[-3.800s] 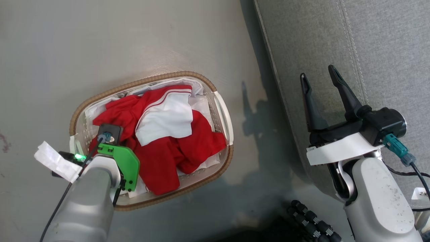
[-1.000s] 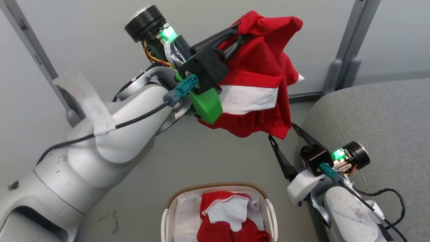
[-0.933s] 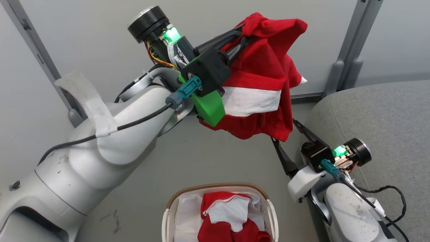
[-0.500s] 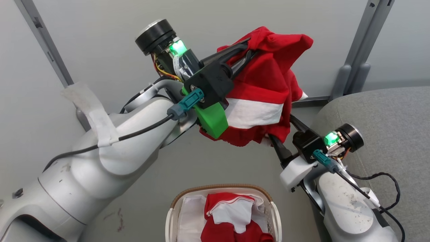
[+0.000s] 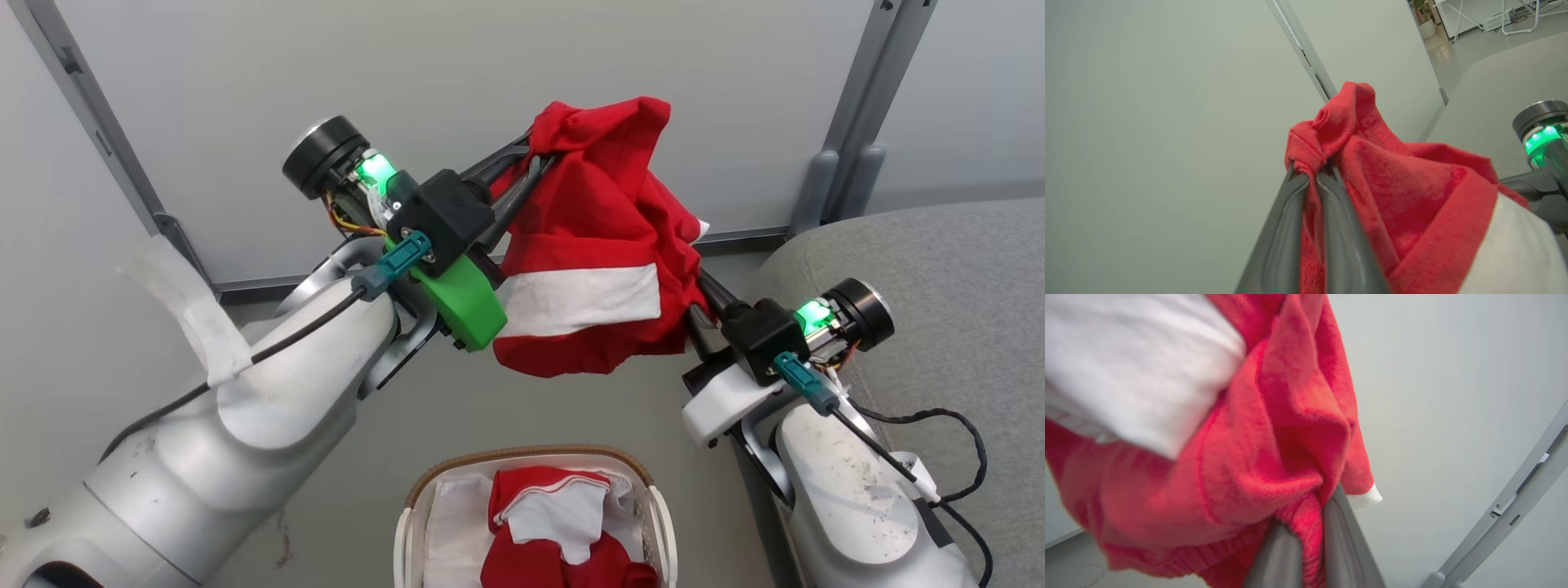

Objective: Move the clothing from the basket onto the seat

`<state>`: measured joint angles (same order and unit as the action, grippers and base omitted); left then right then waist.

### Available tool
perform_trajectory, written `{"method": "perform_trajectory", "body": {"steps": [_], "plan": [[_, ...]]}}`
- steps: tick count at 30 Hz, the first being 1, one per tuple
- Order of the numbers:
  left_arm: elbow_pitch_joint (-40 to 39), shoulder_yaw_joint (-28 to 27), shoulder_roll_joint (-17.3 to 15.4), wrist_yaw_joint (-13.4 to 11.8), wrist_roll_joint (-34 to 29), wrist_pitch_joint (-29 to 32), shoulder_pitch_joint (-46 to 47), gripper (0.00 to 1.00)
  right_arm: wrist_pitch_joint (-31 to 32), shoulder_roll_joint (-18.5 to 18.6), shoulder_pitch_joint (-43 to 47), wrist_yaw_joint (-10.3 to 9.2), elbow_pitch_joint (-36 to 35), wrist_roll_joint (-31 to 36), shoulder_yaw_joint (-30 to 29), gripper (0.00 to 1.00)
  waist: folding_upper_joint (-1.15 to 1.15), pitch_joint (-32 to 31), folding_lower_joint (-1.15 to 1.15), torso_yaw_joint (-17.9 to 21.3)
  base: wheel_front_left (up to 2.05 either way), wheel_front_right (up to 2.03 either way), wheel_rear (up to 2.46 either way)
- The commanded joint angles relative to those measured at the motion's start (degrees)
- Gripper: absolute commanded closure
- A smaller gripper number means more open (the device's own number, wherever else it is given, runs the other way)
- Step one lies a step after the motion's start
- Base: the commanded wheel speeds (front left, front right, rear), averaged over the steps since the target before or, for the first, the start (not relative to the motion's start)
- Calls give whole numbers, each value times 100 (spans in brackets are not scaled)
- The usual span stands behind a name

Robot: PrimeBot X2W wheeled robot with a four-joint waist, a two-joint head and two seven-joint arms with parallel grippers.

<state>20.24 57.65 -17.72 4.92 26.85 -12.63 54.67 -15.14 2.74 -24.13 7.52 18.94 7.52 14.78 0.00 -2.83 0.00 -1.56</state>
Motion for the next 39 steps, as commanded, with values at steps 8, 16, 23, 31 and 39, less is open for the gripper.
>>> {"method": "perform_trajectory", "body": {"steps": [8,16,23,31,39], "plan": [[274,-303,80,-267,499,-207,-882,0,-2,25,-62,-6,-257,37,-258,100,0,80,0,94,0,0,0],[438,-826,343,-379,753,-261,-1892,0,-2,26,-18,-6,-436,85,-549,100,0,172,0,146,0,0,0],[548,-1251,596,-226,572,-252,-2747,0,-2,25,25,-6,-542,166,-815,100,0,248,0,187,0,0,0],[600,-1798,879,-96,254,-251,-3326,0,-2,24,108,-6,-598,193,-987,100,0,303,0,289,0,0,0],[586,-2223,1080,3,-113,-250,-3582,0,-3,25,80,-6,-578,157,-1012,100,0,331,0,455,0,0,0]]}}
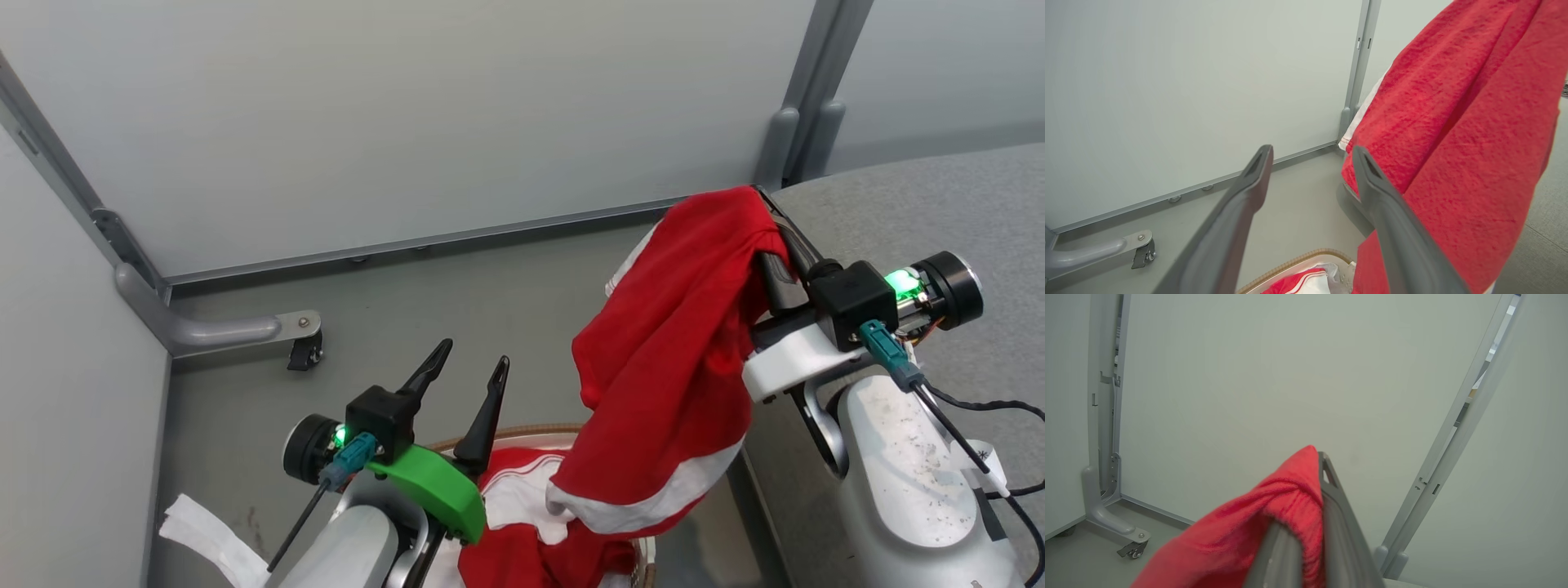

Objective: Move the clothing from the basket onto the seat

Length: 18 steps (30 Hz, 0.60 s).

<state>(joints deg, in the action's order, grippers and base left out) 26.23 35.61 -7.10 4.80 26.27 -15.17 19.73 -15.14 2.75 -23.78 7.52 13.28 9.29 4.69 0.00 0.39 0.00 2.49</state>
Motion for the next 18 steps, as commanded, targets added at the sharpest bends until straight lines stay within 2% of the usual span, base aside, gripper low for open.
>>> {"method": "perform_trajectory", "body": {"steps": [1,9,18], "plan": [[-36,-82,45,25,-94,3,-118,0,-3,25,37,-7,-11,-15,-8,100,0,16,0,99,0,0,0],[-101,-367,259,129,-376,3,-384,0,-2,25,-6,-7,32,36,34,100,0,99,0,773,0,0,0],[-77,-328,382,232,-520,3,-351,0,-2,54,-59,-7,93,141,-72,100,0,322,0,1681,0,0,0]]}}
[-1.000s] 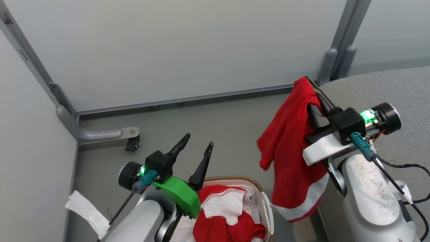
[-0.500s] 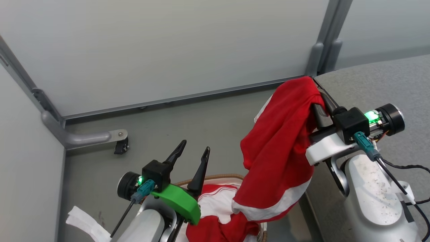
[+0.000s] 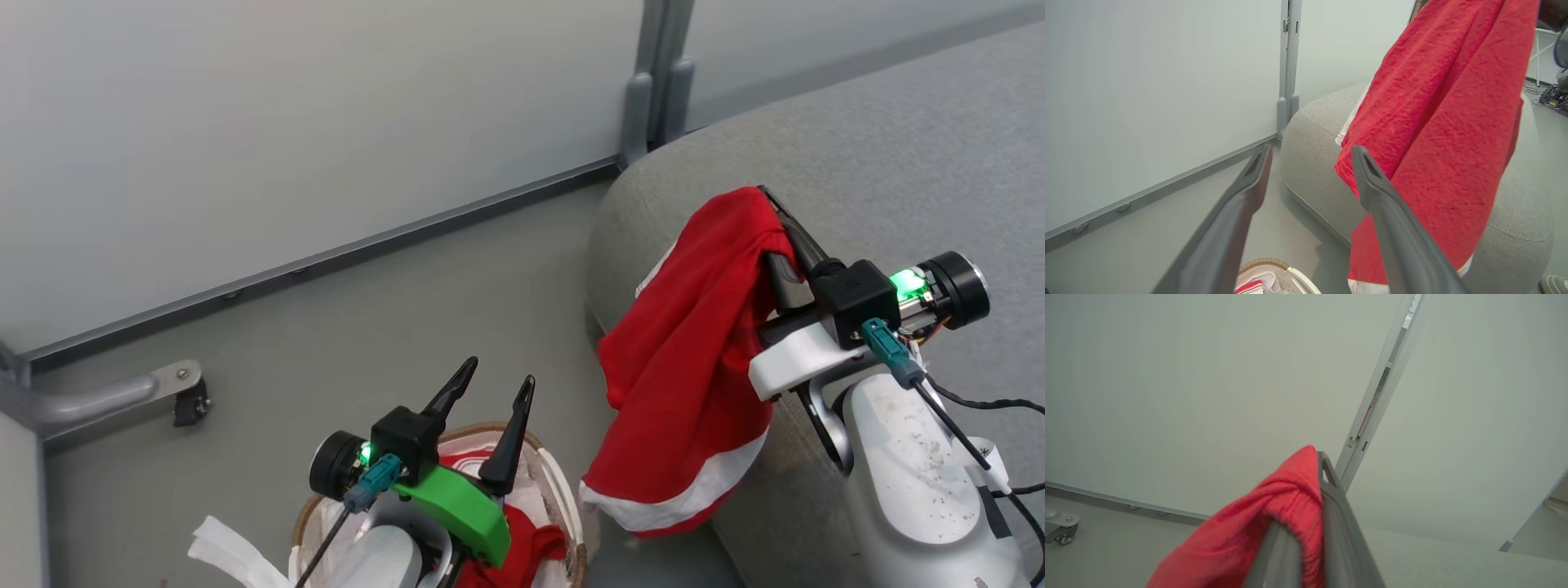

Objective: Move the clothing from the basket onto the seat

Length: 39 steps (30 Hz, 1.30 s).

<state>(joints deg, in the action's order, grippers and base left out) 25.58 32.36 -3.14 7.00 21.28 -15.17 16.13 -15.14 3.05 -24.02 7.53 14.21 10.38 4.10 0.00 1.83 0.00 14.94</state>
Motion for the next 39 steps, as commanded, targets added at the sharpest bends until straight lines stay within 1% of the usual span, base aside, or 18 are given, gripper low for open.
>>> {"method": "perform_trajectory", "body": {"steps": [1,7,10,14,17,21,28,32,35,39], "plan": [[-10,6,-9,18,-34,4,43,0,-3,22,-59,-8,2,31,-18,100,0,226,0,519,0,0,0],[-47,22,4,41,-156,4,209,0,-3,21,-207,-8,-27,-12,-78,100,0,524,0,804,0,0,0],[-73,28,5,46,-225,4,298,0,-3,42,-353,-8,4,-4,-146,100,0,676,0,815,0,0,0],[-130,80,6,53,-292,4,424,0,-3,183,-732,-8,49,31,-366,100,0,923,0,703,0,0,0],[-184,136,-38,55,-338,3,532,0,-3,410,-1217,-8,148,80,-547,100,0,1157,0,551,0,0,0],[-270,199,-140,56,-405,4,744,0,-2,872,-2013,-8,338,124,-793,100,0,1576,0,270,0,0,0],[-499,223,-353,53,-615,3,1115,0,-2,1619,-3554,-8,890,62,-1197,100,0,2510,0,-160,0,0,0],[-640,257,-475,53,-763,3,1320,0,-2,1946,-4169,-8,1177,126,-1496,100,0,3013,0,-334,0,0,0],[-819,232,-469,54,-852,4,1424,0,-2,2070,-4373,-8,1306,190,-1697,100,0,3350,0,-406,0,0,0],[-1005,187,-495,51,-950,4,1483,0,-2,2052,-4170,-8,1398,348,-1957,100,0,3667,0,-448,0,0,0]]}}
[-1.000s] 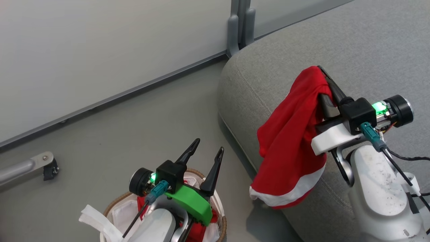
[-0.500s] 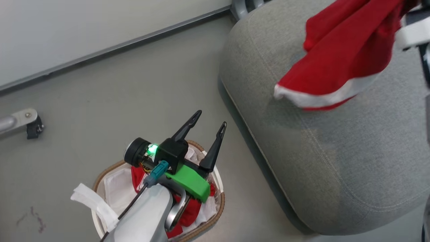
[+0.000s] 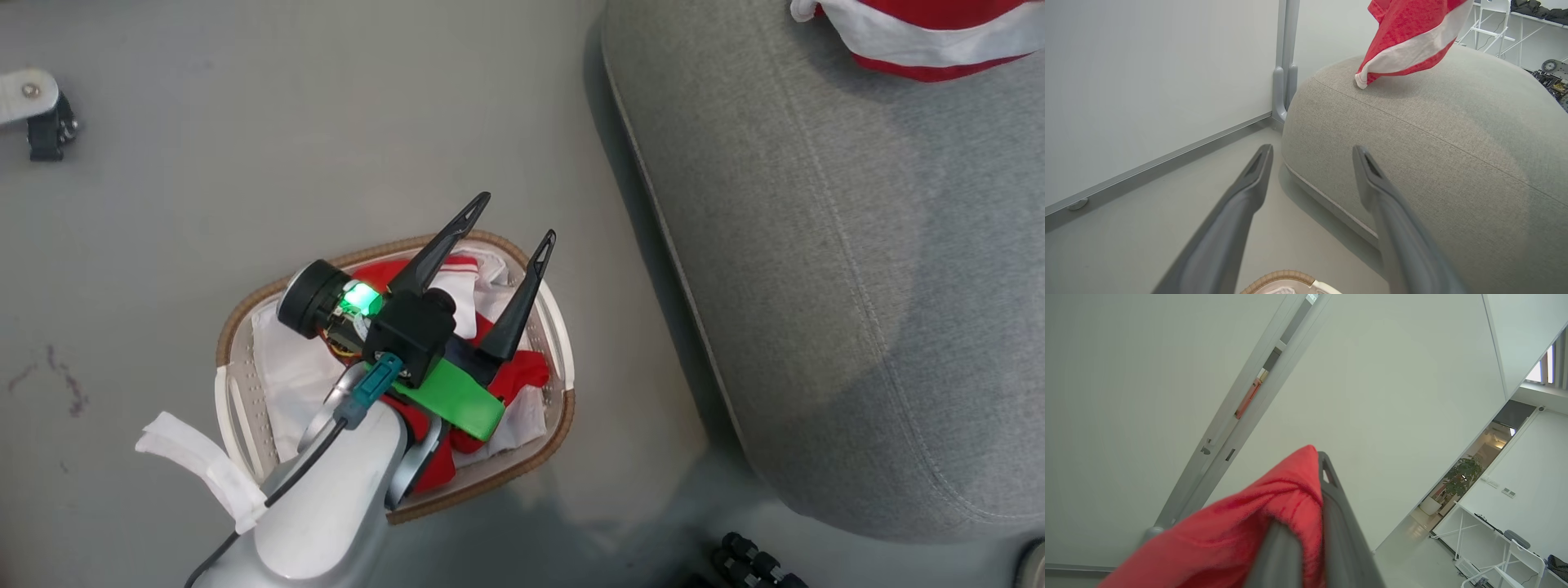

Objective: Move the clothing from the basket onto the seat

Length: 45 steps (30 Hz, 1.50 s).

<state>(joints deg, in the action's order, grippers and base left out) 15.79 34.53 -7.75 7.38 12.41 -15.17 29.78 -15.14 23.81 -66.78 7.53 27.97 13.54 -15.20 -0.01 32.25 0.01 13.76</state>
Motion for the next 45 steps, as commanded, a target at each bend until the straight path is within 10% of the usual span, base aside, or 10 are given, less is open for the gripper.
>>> {"method": "perform_trajectory", "body": {"steps": [1,14,17,18,45], "plan": [[-49,-41,-53,13,-87,4,125,0,-2,-64,213,-8,52,72,-102,100,1,694,-1,-328,0,0,0],[-65,-152,-164,-3,-171,3,145,0,-2,-645,1677,-8,454,263,-649,100,1,897,-1,-214,0,0,0],[-25,-173,-147,-2,-150,3,130,0,-2,-723,1980,-8,410,305,-745,59,1,830,-1,-204,0,0,0],[-17,-186,-147,-3,-139,3,117,0,-2,-748,2074,-8,374,313,-756,0,1,800,-1,-206,0,0,0],[185,-996,258,4,111,4,-754,0,-2,-767,3721,-8,333,82,-382,0,1,-1132,-1,-455,0,0,0]]}}
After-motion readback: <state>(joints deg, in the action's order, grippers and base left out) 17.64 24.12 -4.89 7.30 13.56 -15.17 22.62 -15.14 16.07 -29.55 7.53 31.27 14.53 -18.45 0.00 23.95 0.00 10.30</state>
